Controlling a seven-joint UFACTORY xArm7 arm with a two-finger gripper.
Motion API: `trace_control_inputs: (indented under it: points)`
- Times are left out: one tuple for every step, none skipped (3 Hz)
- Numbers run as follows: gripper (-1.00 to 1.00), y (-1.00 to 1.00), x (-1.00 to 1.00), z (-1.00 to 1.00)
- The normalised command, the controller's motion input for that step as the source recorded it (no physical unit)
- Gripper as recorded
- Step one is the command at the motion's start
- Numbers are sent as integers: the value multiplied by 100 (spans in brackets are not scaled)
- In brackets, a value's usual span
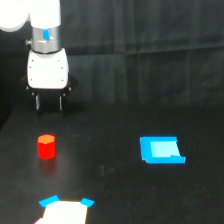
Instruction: Pick up the red object from the table
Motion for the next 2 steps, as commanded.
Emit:
trace_control_inputs:
  points:
    - [100,-80,-43,-1]
    - [31,-100,-100,-74]
